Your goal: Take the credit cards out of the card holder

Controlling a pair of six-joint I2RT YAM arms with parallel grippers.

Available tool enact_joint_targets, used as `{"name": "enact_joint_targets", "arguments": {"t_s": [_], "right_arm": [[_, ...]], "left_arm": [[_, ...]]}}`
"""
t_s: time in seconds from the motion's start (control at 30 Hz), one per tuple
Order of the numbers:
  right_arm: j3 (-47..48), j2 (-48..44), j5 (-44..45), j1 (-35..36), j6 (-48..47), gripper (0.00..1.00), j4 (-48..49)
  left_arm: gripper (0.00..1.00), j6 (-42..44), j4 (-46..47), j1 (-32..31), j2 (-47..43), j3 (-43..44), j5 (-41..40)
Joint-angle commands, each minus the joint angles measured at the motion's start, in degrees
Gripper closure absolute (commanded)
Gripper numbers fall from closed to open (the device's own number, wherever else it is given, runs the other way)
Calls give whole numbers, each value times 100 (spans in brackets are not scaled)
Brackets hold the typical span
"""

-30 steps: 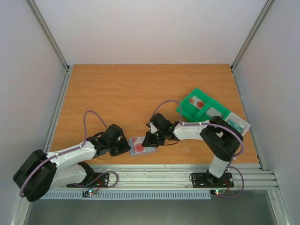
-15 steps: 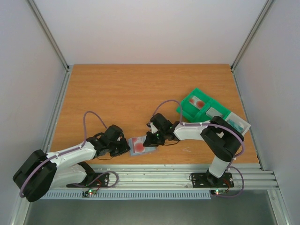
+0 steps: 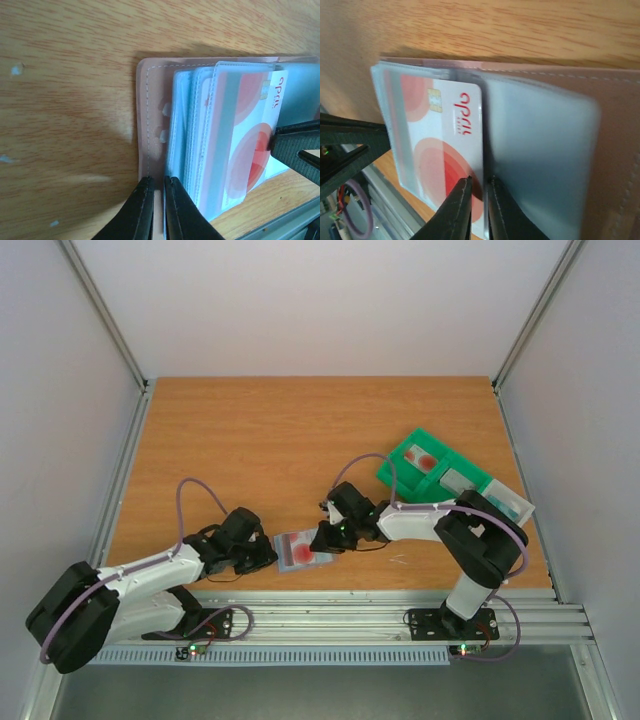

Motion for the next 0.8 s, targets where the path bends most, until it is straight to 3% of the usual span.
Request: {"name": "enact_joint_targets", "arguments": {"t_s": [0.0, 0.33, 0.57, 0.77], "right_arm": [[-125, -1, -162, -40, 73, 86, 393], [-135, 225, -295, -36, 131, 85, 669], [-199, 100, -210, -53, 92, 99, 652], [-326, -146, -215, -203, 21, 99, 599]], "left_arm": [[91, 12, -83, 29, -86, -132, -140], [91, -10, -48, 32, -113, -136, -108], [91, -18, 2, 28, -87, -158, -74], [91, -35, -14, 25, -93, -205, -74]]}}
